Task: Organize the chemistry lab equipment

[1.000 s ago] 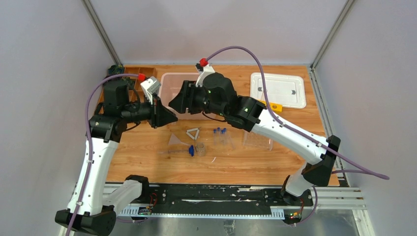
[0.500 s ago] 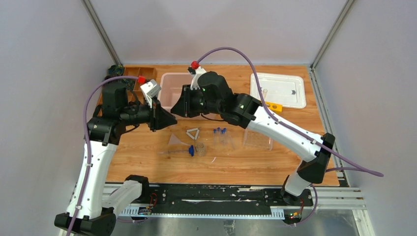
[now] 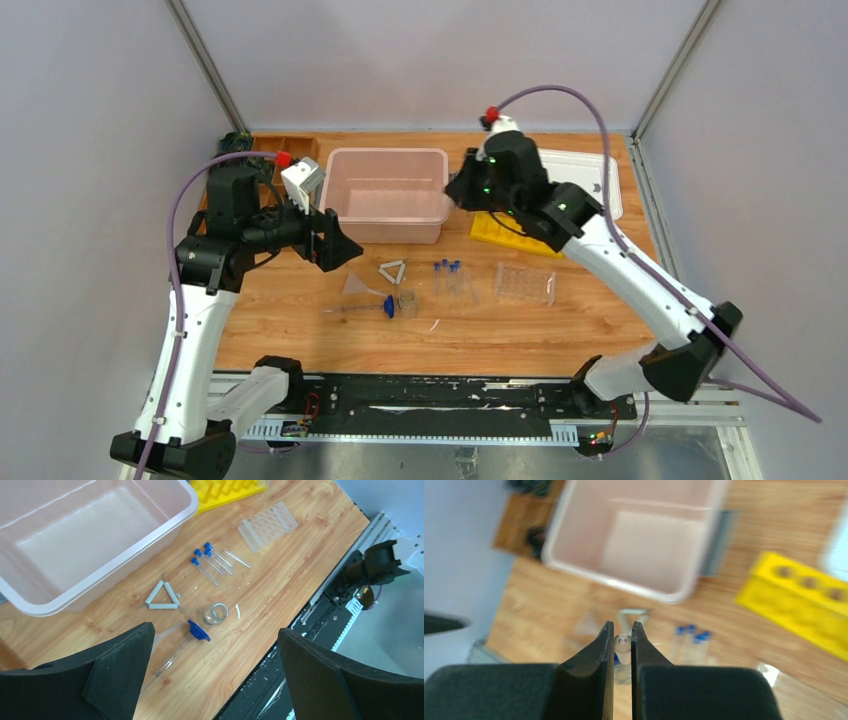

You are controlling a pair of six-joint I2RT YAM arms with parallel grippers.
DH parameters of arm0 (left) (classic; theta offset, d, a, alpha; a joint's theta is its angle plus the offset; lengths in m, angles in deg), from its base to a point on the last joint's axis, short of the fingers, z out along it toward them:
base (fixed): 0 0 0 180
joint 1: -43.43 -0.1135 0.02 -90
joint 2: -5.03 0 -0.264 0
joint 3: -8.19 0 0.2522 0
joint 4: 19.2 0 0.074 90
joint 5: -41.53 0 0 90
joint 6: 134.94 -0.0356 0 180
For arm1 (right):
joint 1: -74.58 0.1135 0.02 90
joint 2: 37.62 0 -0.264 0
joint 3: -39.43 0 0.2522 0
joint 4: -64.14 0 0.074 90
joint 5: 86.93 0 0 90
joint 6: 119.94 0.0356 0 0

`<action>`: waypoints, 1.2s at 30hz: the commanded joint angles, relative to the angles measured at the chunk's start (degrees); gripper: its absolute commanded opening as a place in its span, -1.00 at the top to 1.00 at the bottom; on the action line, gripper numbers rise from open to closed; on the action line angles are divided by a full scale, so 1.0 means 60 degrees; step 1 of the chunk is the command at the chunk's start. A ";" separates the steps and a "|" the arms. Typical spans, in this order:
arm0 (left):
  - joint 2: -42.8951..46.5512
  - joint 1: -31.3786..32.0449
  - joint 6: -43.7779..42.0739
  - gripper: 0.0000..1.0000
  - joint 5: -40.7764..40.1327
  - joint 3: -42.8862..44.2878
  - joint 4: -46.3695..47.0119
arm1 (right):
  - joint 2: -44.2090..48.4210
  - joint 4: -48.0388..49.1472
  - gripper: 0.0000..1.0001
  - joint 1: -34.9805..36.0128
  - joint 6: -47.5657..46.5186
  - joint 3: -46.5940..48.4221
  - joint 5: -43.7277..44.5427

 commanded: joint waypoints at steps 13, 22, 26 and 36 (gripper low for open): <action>-0.0341 0.0038 -0.0179 -1.00 -0.0991 0.0281 -0.0456 | 0.0857 0.3599 1.00 -0.2564 -0.3341 -0.4375 0.3057; -0.0535 0.0038 -0.0323 -1.00 -0.1368 0.0173 -0.0637 | -0.0092 0.5591 1.00 -0.2684 -0.3940 -0.5143 0.3302; -0.0548 0.0038 -0.0391 -1.00 -0.1374 0.0135 -0.0637 | -0.0356 0.6000 1.00 -0.2719 -0.3983 -0.5258 0.3382; -0.0620 0.0038 -0.0503 -1.00 -0.1420 0.0066 -0.0637 | -0.0609 0.6213 1.00 -0.2763 -0.3789 -0.5493 0.3361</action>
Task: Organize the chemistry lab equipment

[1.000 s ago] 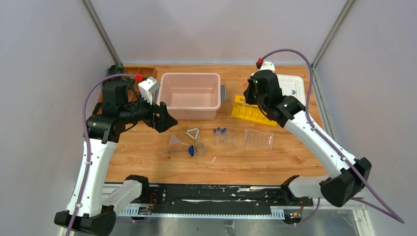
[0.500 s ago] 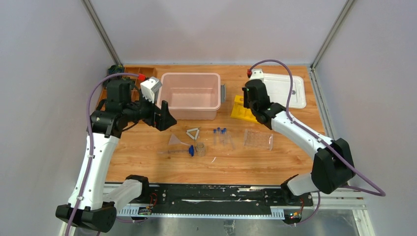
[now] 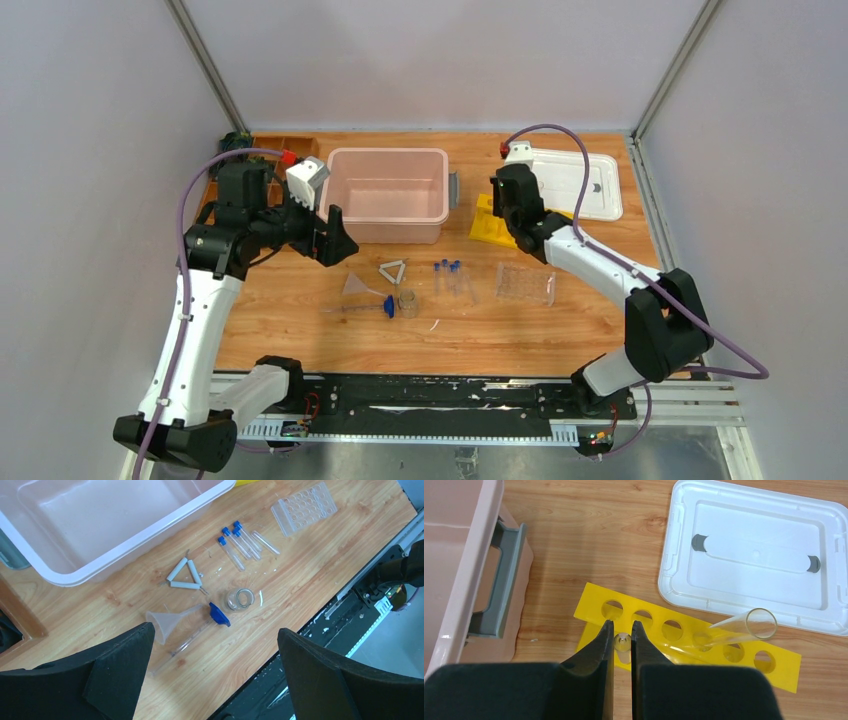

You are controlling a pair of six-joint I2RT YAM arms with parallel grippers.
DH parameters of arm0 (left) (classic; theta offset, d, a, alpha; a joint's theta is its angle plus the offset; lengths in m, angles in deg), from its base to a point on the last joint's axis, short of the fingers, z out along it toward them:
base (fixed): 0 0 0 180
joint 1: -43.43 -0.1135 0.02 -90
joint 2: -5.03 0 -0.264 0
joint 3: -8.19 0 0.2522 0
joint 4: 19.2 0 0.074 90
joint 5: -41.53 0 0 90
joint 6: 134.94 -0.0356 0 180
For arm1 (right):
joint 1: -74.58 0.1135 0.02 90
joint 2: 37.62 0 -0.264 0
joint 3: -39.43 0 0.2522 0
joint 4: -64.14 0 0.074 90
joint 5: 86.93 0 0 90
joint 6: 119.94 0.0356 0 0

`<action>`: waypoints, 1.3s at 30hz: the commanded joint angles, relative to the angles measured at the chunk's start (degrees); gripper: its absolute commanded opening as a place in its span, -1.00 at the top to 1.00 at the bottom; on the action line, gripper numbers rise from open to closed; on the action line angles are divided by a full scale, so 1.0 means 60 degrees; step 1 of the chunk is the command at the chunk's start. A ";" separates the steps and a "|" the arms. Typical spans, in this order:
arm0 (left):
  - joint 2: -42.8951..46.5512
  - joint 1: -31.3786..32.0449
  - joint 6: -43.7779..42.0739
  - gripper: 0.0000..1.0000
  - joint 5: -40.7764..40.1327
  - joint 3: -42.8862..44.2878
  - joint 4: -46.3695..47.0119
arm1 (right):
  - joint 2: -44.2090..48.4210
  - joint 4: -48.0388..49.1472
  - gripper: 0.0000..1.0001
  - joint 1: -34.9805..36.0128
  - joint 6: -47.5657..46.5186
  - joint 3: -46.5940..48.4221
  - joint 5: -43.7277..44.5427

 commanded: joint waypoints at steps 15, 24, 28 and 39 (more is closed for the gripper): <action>-0.0089 0.0038 -0.0119 -1.00 -0.0030 -0.0068 -0.0015 | -0.0222 0.0504 1.00 -0.0140 0.0187 -0.0436 0.0279; -0.0150 0.0038 -0.0122 -1.00 -0.0032 -0.0011 -0.0011 | -0.0357 0.0602 1.00 -0.0148 0.0236 -0.0561 0.0266; -0.0137 0.0038 -0.0135 -1.00 -0.0052 -0.0025 -0.0015 | -0.0454 0.0719 1.00 -0.0142 0.0265 -0.0634 0.0296; -0.0164 0.0038 -0.0158 -1.00 -0.0059 0.0016 -0.0015 | -0.0778 0.1033 1.00 -0.0140 0.0409 -0.0781 0.0231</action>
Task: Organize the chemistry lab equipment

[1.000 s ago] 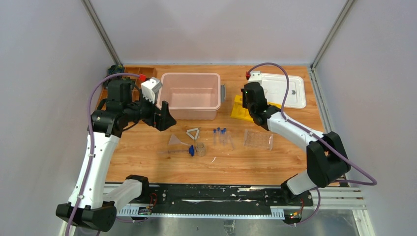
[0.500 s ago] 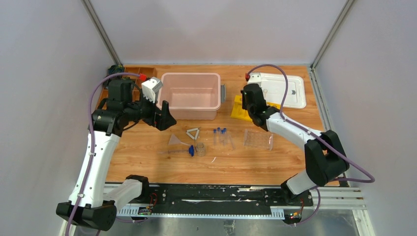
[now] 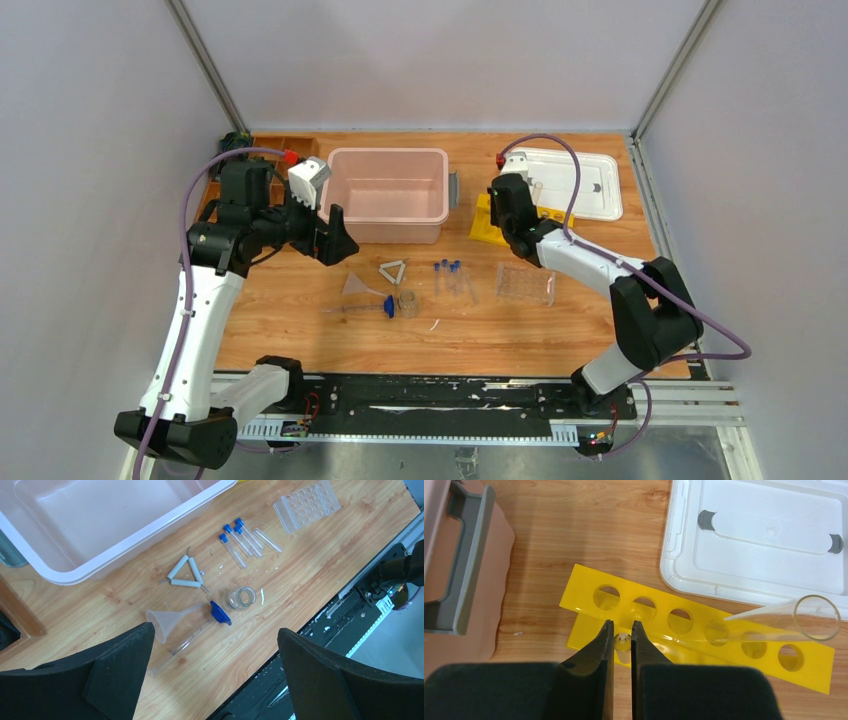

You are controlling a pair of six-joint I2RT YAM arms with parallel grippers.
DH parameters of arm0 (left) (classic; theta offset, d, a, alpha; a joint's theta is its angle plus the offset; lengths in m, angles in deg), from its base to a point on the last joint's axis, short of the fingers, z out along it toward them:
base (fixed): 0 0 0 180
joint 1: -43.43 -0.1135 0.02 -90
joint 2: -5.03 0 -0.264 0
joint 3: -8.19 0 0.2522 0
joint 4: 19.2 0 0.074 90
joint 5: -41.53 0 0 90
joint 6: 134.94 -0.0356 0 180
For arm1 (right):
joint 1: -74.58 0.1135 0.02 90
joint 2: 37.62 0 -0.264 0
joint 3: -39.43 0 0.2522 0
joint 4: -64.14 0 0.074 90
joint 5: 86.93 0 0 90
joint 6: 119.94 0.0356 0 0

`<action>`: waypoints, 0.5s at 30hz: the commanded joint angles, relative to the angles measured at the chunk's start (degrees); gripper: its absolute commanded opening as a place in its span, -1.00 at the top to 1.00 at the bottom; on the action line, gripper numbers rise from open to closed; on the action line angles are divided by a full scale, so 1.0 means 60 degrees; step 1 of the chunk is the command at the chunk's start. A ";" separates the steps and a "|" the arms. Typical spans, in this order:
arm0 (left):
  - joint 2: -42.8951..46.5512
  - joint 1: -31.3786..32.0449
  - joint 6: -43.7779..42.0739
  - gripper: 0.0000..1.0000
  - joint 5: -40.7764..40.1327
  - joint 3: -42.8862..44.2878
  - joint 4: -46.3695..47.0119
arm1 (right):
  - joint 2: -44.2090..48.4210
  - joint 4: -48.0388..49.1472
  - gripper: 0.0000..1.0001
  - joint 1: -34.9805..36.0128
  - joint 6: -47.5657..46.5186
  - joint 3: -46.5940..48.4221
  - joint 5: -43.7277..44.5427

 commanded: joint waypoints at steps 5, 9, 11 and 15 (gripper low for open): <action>-0.0010 0.0038 -0.0135 -1.00 -0.0032 0.0066 -0.0007 | 0.0166 0.0422 1.00 -0.0136 0.0298 -0.0303 0.0232; -0.0044 0.0038 -0.0110 -1.00 -0.0009 0.0115 -0.0007 | 0.0524 0.0449 1.00 -0.0136 0.0191 -0.0290 0.0177; -0.0112 0.0038 -0.0099 -1.00 -0.0002 0.0125 -0.0007 | 0.0539 0.0456 1.00 -0.0136 0.0171 -0.0280 0.0170; -0.0124 0.0038 -0.0139 -1.00 -0.0021 0.0096 -0.0007 | 0.0343 0.0500 1.00 -0.0138 0.0263 -0.0379 0.0141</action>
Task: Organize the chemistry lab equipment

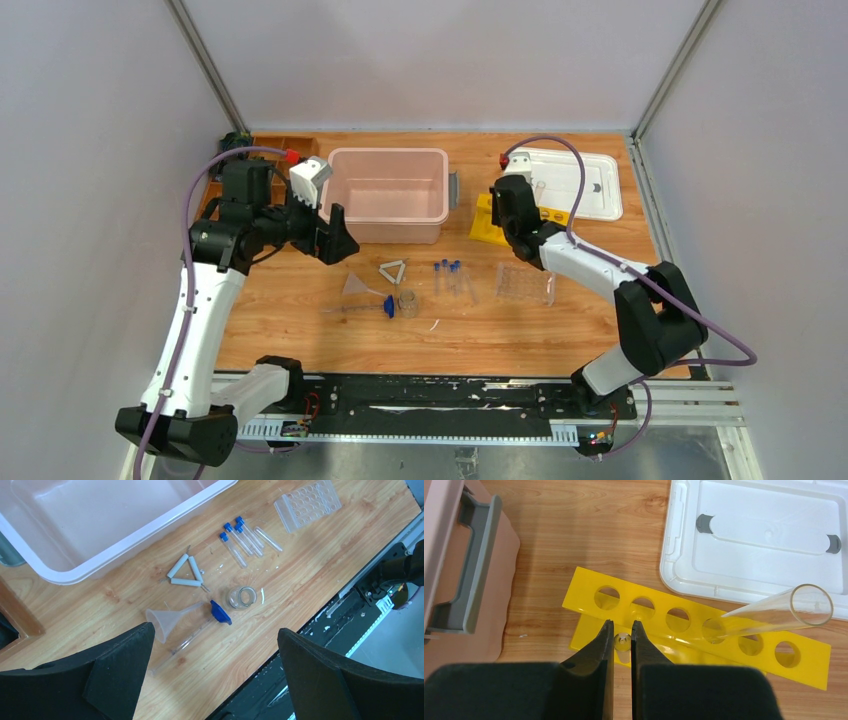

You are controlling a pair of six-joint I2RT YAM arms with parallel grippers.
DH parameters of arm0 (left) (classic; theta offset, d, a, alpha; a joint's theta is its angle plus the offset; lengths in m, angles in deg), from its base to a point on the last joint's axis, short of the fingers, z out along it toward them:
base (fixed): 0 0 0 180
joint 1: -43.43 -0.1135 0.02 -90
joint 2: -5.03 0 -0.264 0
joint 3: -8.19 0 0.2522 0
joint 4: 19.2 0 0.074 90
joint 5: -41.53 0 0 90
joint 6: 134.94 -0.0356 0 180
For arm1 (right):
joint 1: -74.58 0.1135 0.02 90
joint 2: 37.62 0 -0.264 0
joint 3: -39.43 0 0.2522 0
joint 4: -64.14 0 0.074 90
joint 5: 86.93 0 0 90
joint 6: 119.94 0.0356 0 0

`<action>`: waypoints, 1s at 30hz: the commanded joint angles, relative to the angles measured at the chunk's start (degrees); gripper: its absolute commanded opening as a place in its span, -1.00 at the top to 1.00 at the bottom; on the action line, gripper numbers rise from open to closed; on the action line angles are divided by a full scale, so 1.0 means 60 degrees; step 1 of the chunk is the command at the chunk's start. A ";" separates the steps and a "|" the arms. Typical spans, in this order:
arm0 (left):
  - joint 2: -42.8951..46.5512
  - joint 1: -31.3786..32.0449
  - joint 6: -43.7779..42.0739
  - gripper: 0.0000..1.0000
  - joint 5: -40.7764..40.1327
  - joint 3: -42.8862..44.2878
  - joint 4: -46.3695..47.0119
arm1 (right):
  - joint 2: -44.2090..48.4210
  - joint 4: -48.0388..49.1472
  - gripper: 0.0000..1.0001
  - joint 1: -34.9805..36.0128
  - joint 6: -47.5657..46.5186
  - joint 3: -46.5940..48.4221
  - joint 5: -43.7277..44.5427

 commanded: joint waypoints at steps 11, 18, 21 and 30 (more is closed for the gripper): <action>-0.0078 0.0038 -0.0231 -1.00 -0.0054 0.0083 -0.0007 | -0.0204 0.0546 1.00 -0.0122 0.0589 -0.0648 -0.0152; -0.0198 0.0038 -0.0180 -1.00 -0.0008 0.0177 -0.0007 | -0.0024 0.0314 0.44 -0.0107 0.0854 -0.0677 -0.0155; -0.0187 0.0038 -0.0158 -1.00 -0.0008 0.0240 -0.0007 | 0.0273 0.0234 0.20 -0.0116 0.0862 -0.0676 -0.0212; -0.0116 0.0038 -0.0095 -1.00 -0.0008 0.0322 -0.0004 | 0.1451 -0.1115 0.17 0.0434 0.1263 -0.0322 -0.0063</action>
